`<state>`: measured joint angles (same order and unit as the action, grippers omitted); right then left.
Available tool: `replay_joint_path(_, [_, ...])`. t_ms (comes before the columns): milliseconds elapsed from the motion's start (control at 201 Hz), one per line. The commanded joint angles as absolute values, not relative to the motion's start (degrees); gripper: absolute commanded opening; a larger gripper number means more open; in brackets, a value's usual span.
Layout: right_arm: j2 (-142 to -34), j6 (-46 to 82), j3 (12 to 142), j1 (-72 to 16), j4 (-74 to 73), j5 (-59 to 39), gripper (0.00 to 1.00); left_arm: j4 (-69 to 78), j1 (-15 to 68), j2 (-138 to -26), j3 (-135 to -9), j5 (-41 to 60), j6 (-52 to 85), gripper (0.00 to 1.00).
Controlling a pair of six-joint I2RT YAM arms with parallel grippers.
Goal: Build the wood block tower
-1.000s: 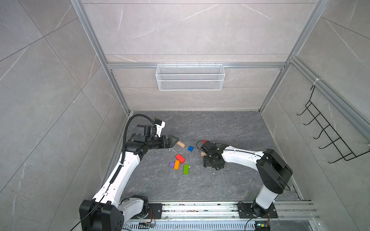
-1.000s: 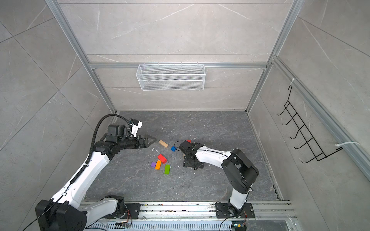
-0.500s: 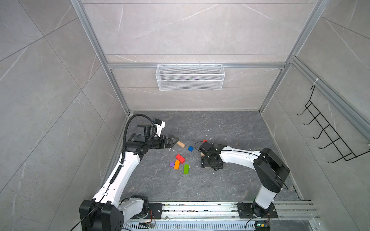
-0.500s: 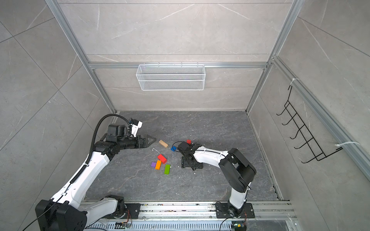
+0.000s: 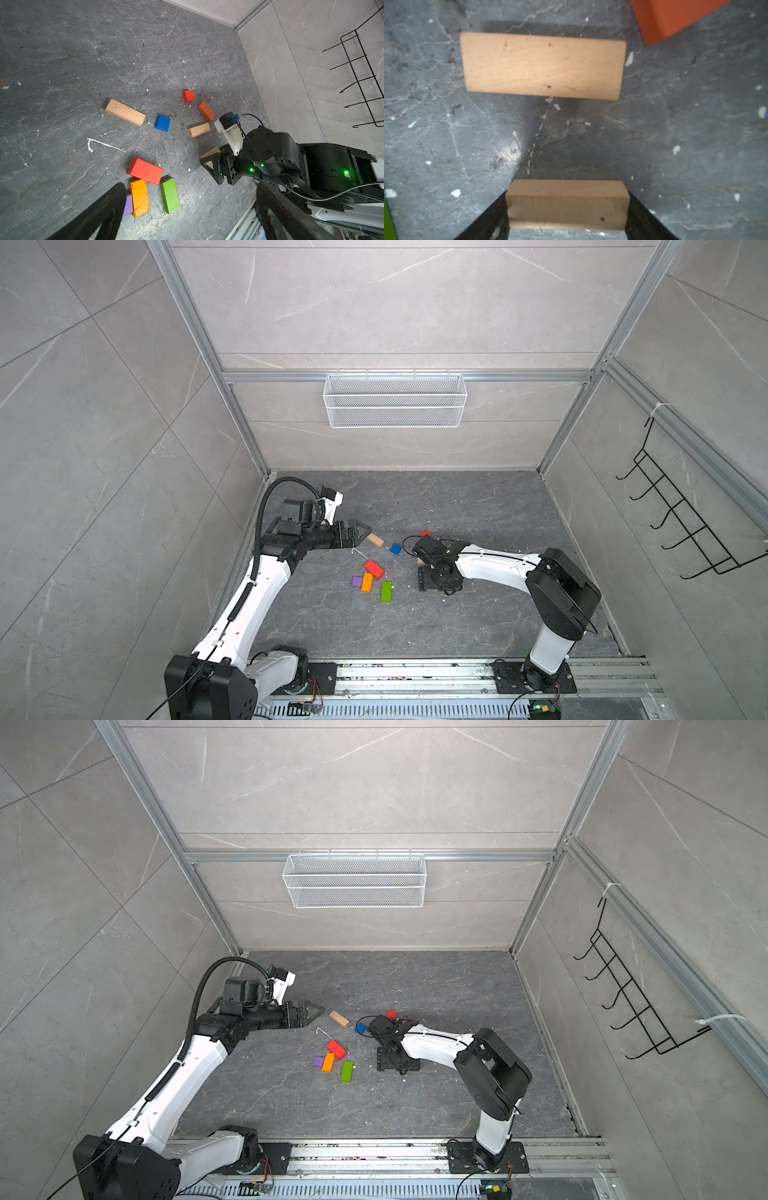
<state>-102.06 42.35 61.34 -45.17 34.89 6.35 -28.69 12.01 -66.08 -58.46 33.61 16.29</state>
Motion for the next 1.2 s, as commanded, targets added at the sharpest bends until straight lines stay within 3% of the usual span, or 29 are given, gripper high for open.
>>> replay_joint_path(0, [-102.47,42.26,60.51,-45.70,35.88,6.71,0.68,-28.43,12.23,-65.29,-58.69,35.00,16.43,1.00])
replay_joint_path(259, [-103.62,43.68,63.93,-45.70,36.60,8.56,0.63,-28.39,12.22,-65.18,-58.54,35.07,16.39,1.00])
replay_joint_path(1190, [-110.55,44.63,71.72,-42.91,37.44,7.67,0.66,-28.40,12.53,-65.54,-58.51,34.78,16.19,1.00])
